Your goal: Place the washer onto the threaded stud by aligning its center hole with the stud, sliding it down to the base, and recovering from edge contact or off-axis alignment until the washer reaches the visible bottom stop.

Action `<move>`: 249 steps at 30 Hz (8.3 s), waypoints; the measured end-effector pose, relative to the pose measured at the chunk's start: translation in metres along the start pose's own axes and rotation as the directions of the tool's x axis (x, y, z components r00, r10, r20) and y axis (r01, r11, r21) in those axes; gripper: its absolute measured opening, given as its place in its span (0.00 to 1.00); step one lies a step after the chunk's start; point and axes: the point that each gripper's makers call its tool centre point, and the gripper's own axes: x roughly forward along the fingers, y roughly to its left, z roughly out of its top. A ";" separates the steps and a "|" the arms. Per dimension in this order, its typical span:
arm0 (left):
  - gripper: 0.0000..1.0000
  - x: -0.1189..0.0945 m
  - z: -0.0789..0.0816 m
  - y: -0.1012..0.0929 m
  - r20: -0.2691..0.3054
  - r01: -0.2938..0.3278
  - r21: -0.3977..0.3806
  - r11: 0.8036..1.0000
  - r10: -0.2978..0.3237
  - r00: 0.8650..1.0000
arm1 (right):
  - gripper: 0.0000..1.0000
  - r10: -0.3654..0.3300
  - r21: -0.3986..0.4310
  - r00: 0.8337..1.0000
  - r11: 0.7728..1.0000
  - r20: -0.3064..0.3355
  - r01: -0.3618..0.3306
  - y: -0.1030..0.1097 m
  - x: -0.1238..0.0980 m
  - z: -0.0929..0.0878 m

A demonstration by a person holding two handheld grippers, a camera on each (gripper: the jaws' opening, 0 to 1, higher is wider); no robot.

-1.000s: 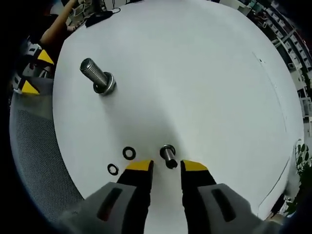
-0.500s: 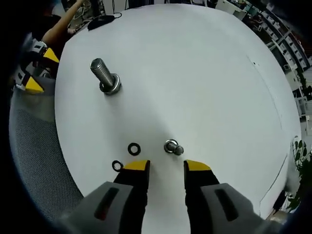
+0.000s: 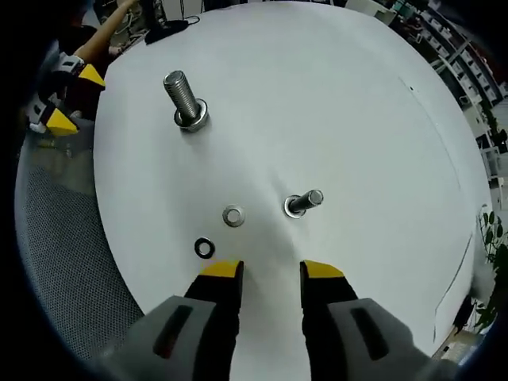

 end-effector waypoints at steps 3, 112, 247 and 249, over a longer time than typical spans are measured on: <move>0.29 0.000 0.000 0.000 -0.001 0.002 -0.001 1.000 -0.002 1.000 | 0.31 -0.001 0.006 1.000 1.000 0.005 0.001 0.000 0.000 0.000; 0.28 0.000 -0.001 -0.001 -0.001 0.013 -0.020 1.000 -0.013 1.000 | 0.13 0.058 -0.019 0.998 0.998 -0.002 -0.058 0.066 0.010 0.009; 0.28 0.001 -0.002 -0.009 -0.005 0.039 -0.005 0.999 -0.039 0.999 | 0.28 -0.003 0.025 0.999 1.000 0.046 0.002 -0.017 -0.007 0.038; 0.28 0.002 -0.002 -0.010 -0.007 0.041 0.000 0.999 -0.041 0.999 | 0.28 0.000 0.038 0.998 0.999 0.055 -0.002 -0.013 -0.009 0.036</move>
